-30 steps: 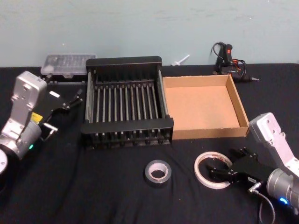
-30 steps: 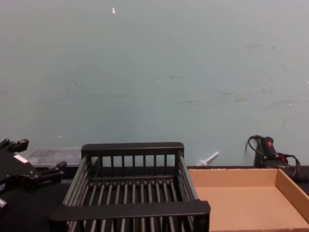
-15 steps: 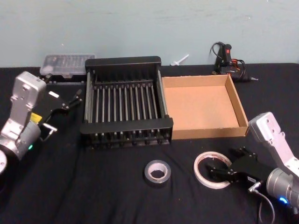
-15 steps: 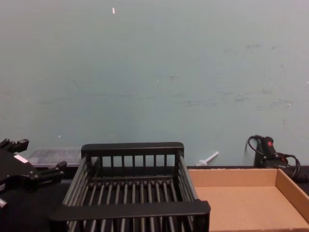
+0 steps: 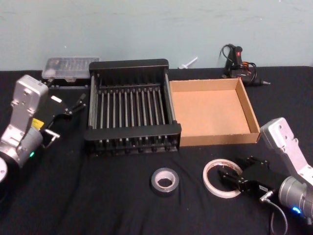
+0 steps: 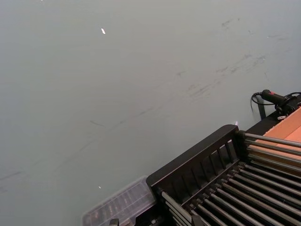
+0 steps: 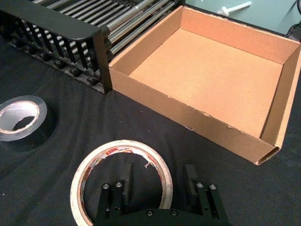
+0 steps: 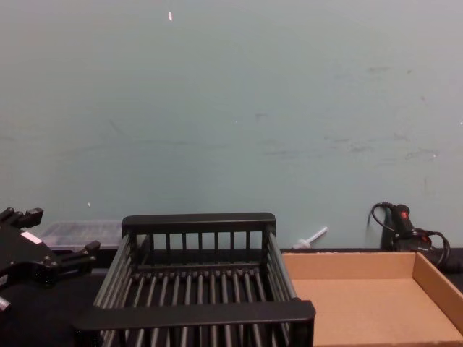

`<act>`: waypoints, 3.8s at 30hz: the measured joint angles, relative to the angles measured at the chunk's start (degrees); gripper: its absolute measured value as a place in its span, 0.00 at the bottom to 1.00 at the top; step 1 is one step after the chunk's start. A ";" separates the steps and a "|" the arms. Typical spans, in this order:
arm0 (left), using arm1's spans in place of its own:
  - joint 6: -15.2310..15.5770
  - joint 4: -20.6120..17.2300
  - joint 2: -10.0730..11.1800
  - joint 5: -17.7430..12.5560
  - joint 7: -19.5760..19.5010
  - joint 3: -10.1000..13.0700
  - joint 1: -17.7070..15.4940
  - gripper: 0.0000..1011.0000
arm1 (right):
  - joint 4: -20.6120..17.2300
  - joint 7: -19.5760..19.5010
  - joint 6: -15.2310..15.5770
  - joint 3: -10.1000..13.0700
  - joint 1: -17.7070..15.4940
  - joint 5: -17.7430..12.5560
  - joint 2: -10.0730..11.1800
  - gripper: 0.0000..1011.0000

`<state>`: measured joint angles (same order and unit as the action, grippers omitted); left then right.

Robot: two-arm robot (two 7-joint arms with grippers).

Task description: Pick up the white tape and place it into the black box , Pick up the silver tape and place it into the brown box.

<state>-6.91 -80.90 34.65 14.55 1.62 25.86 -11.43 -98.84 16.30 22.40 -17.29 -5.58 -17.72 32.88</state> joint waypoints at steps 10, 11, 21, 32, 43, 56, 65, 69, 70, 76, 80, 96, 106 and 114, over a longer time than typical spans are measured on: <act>0.00 0.00 0.00 0.00 0.00 0.00 0.00 0.99 | 0.00 -0.04 -0.01 0.00 0.00 -0.04 0.00 0.41; 0.00 0.00 0.00 0.00 0.00 0.00 0.00 0.99 | 0.00 -0.05 -0.01 0.00 0.00 -0.04 0.00 0.37; 0.00 0.00 0.00 0.00 0.00 0.00 0.00 0.99 | 0.00 -0.05 -0.01 0.00 0.00 -0.04 0.00 0.09; 0.00 0.00 0.00 0.00 0.00 0.00 0.00 0.99 | 0.00 0.03 -0.03 0.07 -0.01 -0.03 -0.02 0.09; 0.00 0.00 0.00 0.00 0.00 0.00 0.00 0.99 | -1.25 2.03 -1.88 2.48 -0.55 0.00 -0.13 0.09; 0.00 0.00 0.00 0.00 0.00 0.00 0.00 0.99 | -0.89 2.25 -3.17 4.49 3.03 1.26 -0.63 0.09; 0.00 0.00 0.00 0.00 0.00 0.00 0.00 0.99 | 3.89 1.78 -3.28 3.67 10.23 4.36 -2.80 0.09; 0.00 0.00 0.00 0.00 0.00 0.00 0.00 0.99 | 6.35 1.96 -3.75 2.72 13.73 5.73 -4.18 0.09; 0.00 0.00 0.00 0.00 0.00 0.00 0.00 0.99 | 7.37 2.18 -4.02 2.31 15.12 6.21 -4.81 0.09; 0.00 0.00 0.00 0.00 0.00 0.00 0.00 0.99 | 10.78 3.04 -5.01 0.59 19.71 7.75 -7.10 0.09; 0.00 0.00 0.00 0.00 0.00 0.00 0.00 0.99 | 13.09 3.69 -5.95 -0.66 22.43 8.72 -8.73 0.09; 0.00 0.00 0.00 0.00 0.00 0.00 0.00 0.99 | 26.02 4.84 -16.44 -6.17 33.20 12.75 -17.32 0.09; 0.00 0.00 0.00 0.00 0.00 0.00 0.00 0.99 | 35.41 4.61 -25.05 -9.29 37.56 16.24 -22.18 0.09; 0.00 0.00 0.00 0.00 0.00 0.00 0.00 0.99 | 41.44 3.76 -29.65 -10.81 39.48 18.71 -25.21 0.09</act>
<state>-6.91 -80.90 34.65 14.55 1.62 25.86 -11.43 -57.39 20.06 -7.25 -28.10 33.90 0.99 7.68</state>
